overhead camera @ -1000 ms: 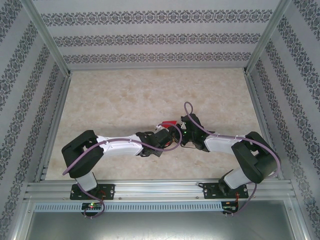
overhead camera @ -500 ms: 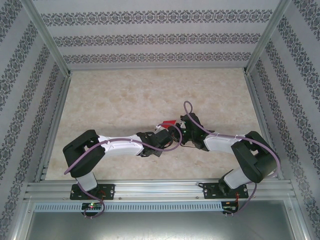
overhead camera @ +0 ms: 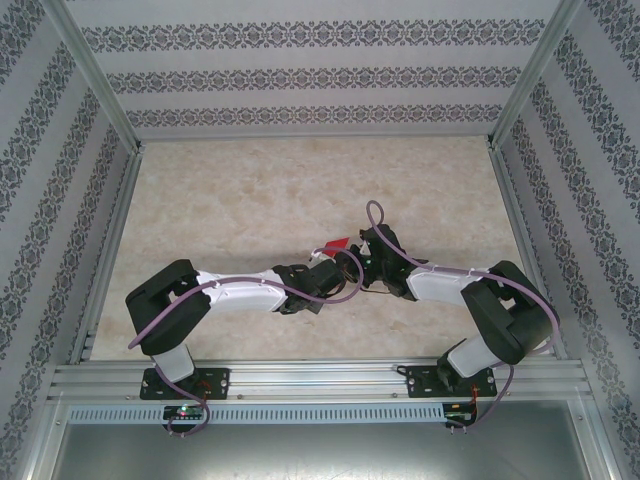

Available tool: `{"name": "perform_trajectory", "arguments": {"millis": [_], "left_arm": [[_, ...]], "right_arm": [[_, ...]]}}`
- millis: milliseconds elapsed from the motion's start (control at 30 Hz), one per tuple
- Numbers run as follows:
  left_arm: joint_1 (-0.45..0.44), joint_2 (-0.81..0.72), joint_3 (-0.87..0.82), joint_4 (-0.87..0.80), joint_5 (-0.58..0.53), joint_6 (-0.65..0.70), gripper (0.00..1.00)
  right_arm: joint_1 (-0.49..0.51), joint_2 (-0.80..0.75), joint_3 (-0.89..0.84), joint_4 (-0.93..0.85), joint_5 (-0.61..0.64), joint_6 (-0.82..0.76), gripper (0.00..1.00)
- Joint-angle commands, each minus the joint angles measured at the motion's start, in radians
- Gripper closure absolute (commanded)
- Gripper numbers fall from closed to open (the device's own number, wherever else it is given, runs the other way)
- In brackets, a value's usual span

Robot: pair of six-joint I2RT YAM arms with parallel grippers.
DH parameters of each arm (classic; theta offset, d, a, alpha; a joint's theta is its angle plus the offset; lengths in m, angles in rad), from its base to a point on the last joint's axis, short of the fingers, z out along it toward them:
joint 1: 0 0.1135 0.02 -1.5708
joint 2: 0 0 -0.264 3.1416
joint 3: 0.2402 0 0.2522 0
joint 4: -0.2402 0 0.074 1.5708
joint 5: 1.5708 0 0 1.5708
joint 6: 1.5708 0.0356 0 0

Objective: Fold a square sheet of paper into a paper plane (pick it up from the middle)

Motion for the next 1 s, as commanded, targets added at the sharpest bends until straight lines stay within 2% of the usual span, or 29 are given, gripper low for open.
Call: {"name": "perform_trajectory", "arguments": {"millis": [0,200,667,900,967], "left_arm": [[-0.024,0.027,-0.006,-0.008,0.004,0.031,0.61],[-0.024,0.033,-0.01,-0.011,-0.011,0.033,0.63],[-0.023,0.027,-0.015,-0.007,-0.006,0.034,0.82],[-0.016,0.011,-0.025,0.012,0.017,0.014,0.88],[-0.004,0.0,-0.037,0.028,0.041,-0.004,0.89]], "right_arm": [[-0.004,0.002,0.038,0.047,-0.021,-0.006,0.88],[-0.003,0.001,0.04,0.047,-0.019,-0.004,0.88],[-0.004,0.0,0.038,0.046,-0.016,-0.004,0.86],[-0.011,-0.027,0.035,0.017,-0.016,-0.02,0.79],[-0.02,-0.051,0.029,0.001,-0.018,-0.031,0.75]]}}
